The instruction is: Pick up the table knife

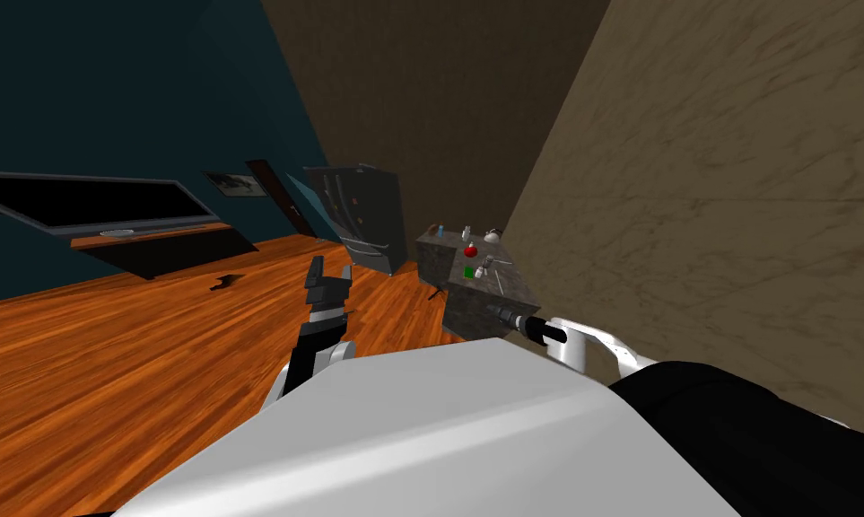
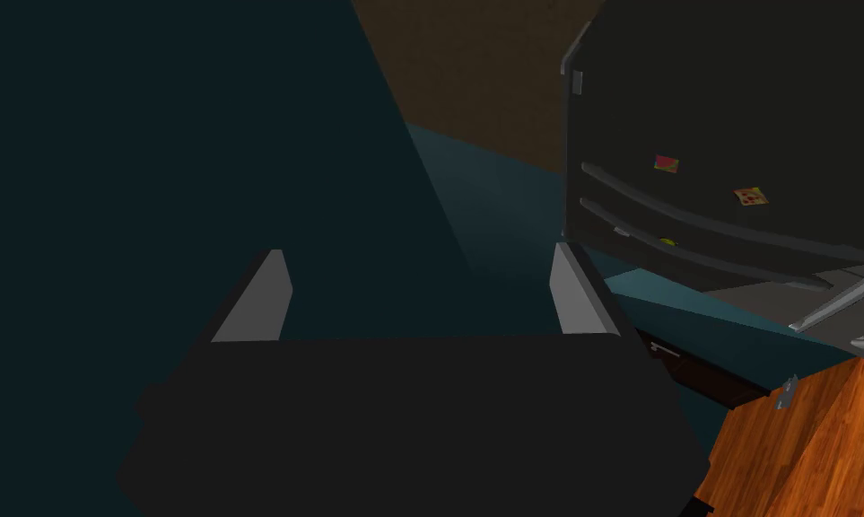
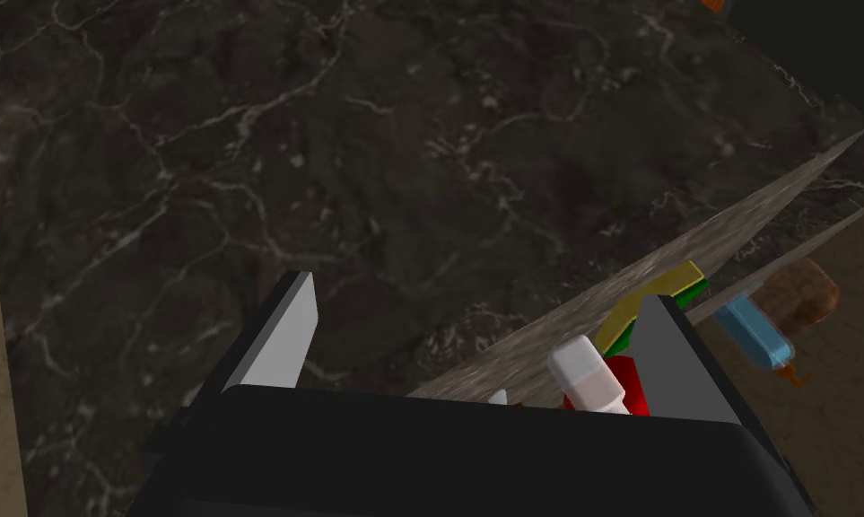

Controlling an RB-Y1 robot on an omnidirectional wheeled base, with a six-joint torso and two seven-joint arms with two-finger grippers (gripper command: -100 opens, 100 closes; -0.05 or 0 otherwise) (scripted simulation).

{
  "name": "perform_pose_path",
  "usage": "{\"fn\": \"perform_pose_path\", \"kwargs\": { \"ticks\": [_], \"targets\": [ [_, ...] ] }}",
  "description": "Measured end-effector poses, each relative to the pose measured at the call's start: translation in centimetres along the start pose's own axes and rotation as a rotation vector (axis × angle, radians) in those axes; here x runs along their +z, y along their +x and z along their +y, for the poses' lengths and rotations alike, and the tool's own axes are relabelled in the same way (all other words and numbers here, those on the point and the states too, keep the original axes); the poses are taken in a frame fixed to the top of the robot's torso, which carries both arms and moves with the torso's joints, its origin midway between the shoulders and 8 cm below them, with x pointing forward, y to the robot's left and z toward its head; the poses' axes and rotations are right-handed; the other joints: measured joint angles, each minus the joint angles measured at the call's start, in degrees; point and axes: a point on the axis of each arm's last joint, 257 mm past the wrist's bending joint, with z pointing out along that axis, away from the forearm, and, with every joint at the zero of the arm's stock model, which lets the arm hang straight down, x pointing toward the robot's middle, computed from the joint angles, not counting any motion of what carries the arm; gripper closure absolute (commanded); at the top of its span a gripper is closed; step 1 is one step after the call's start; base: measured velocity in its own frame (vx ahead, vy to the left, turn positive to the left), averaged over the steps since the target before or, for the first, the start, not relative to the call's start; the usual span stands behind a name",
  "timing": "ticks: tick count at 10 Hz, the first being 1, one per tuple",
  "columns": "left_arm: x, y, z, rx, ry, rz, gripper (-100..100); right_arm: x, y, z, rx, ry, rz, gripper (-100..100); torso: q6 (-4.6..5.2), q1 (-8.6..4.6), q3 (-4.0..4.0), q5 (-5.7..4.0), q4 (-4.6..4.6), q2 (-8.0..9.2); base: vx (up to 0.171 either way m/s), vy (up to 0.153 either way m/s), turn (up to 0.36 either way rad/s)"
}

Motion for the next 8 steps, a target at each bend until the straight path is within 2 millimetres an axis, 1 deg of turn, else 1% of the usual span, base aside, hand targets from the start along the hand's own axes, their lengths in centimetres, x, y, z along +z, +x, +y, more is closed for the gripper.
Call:
{"fn": "perform_pose_path", "kwargs": {
  "ticks": [1,2,3,4,5,6,7,8],
  "targets": [
    [0.0,0.0,0.0,0.000,0.000,0.000,0,-0.3,-0.2,-0.8,-0.013,0.028,0.001,-100,0.05,-0.02,0.01,0.00,0.00,0.01,0.036,0.016,0.146],
    [0.0,0.0,0.0,0.000,0.000,0.000,0,-0.7,-0.6,-2.5,-0.025,0.072,0.003,-100,0.02,-0.02,-0.02,0.00,-0.01,-0.03,0.031,0.009,0.097],
    [0.0,0.0,0.0,0.000,0.000,0.000,0,-0.9,-1.1,-3.1,-0.038,0.097,0.003,-100,0.04,-0.04,-0.02,0.00,-0.01,-0.03,0.037,0.009,0.175],
    [0.0,0.0,0.0,0.000,0.000,0.000,0,-1.4,-1.5,-4.2,-0.053,0.138,0.005,-100,0.01,-0.04,-0.03,0.00,-0.01,-0.06,0.070,0.010,0.259],
    [0.0,0.0,0.0,0.000,0.000,0.000,0,-2.1,-1.5,-6.0,-0.066,0.192,0.005,-100,0.01,-0.03,-0.08,-0.01,-0.03,-0.15,0.057,0.002,0.088],
    [0.0,0.0,0.0,0.000,0.000,0.000,0,-2.4,-2.5,-7.2,-0.082,0.227,0.001,-100,0.05,-0.06,-0.09,-0.01,-0.03,-0.14,0.061,0.001,0.165],
    [0.0,0.0,0.0,0.000,0.000,0.000,0,-2.9,-3.0,-8.4,-0.097,0.264,0.002,-100,0.02,-0.06,-0.09,-0.01,-0.03,-0.16,0.050,-0.009,0.074],
    [0.0,0.0,0.0,0.000,0.000,0.000,0,-3.2,-3.5,-9.1,-0.109,0.288,-0.001,-100,0.06,-0.09,-0.07,-0.02,-0.03,-0.12,0.055,-0.022,0.127]
  ]
}}
